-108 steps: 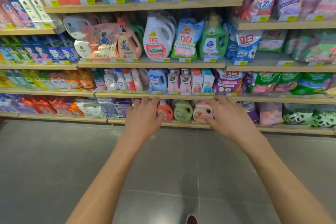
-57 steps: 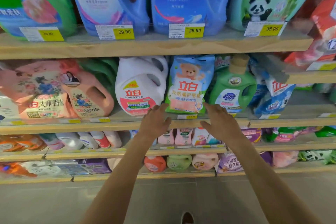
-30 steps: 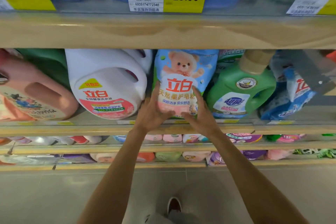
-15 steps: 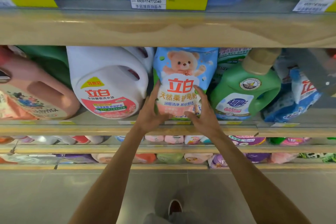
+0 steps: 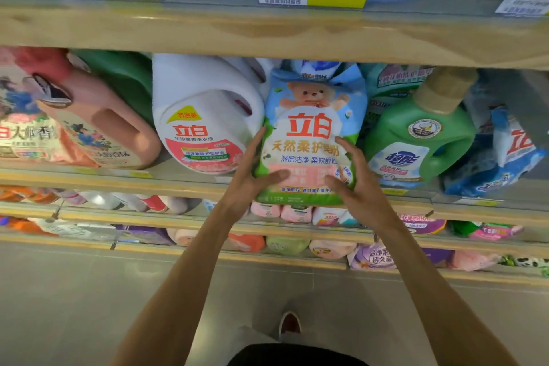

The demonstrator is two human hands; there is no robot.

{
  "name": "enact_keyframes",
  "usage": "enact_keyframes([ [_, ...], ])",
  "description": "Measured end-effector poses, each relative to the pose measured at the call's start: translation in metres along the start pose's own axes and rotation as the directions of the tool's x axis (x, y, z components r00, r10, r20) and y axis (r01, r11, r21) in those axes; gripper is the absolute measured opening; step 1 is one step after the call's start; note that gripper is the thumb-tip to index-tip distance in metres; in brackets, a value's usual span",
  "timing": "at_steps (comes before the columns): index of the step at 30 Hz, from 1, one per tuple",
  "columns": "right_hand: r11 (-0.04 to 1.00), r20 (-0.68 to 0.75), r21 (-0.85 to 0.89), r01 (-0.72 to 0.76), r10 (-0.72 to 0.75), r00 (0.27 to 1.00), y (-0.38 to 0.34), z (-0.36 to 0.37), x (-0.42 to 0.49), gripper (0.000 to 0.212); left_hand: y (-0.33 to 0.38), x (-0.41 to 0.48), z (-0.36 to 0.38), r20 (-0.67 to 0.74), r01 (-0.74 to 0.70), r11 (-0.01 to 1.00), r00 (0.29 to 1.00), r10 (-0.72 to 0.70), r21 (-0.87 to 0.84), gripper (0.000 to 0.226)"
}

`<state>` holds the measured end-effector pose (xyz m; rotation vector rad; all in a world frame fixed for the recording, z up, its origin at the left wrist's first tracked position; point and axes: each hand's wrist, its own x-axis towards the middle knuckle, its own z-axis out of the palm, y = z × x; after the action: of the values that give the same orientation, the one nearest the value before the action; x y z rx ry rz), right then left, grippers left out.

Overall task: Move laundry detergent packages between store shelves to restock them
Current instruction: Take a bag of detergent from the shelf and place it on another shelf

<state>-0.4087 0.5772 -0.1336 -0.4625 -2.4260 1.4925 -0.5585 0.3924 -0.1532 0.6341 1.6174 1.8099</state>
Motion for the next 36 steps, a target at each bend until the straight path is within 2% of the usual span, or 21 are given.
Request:
enact_keyframes([
  [4,0.999,-0.012,0.049,-0.012,0.012,1.000,-0.016,0.003,-0.025,0.063,0.010,-0.016,-0.001,0.055,0.074,0.987,0.996,-0.066,-0.144,0.099],
  [8,0.999,-0.055,0.043,-0.004,0.007,0.998,-0.032,0.009,-0.055,0.067,0.010,-0.043,-0.002,0.117,0.086,0.982,0.991,-0.067,-0.168,0.098],
  [13,0.999,-0.050,0.038,-0.016,0.018,0.999,-0.059,0.018,-0.091,0.068,0.019,-0.087,-0.002,0.070,0.076,0.964,0.996,-0.060,-0.255,0.091],
  [17,0.995,-0.028,0.097,-0.027,0.029,0.999,-0.081,0.032,-0.121,0.071,0.039,-0.118,-0.010,0.078,0.027,0.977,0.997,-0.010,-0.213,0.092],
  [22,0.991,-0.101,0.133,0.023,-0.010,0.995,-0.112,0.051,-0.156,0.071,0.061,-0.158,-0.024,0.106,-0.015,0.985,0.994,0.034,-0.173,0.088],
  [26,0.983,-0.170,0.177,0.044,-0.013,0.985,-0.132,0.071,-0.185,0.068,0.075,-0.187,-0.035,0.118,-0.003,0.968,0.992,0.033,-0.252,0.069],
  [28,0.967,-0.181,0.252,0.036,0.010,0.983,-0.135,0.080,-0.200,0.067,0.079,-0.201,-0.042,0.145,-0.007,0.958,0.988,0.050,-0.285,0.060],
  [32,0.927,-0.181,0.374,0.010,0.062,0.981,-0.143,0.098,-0.225,0.065,0.088,-0.228,-0.053,0.162,-0.053,0.982,0.983,0.083,-0.181,0.057],
  [36,0.906,-0.176,0.423,0.006,0.075,0.982,-0.148,0.103,-0.238,0.065,0.094,-0.244,-0.051,0.158,-0.042,0.985,0.985,0.069,-0.170,0.054],
])
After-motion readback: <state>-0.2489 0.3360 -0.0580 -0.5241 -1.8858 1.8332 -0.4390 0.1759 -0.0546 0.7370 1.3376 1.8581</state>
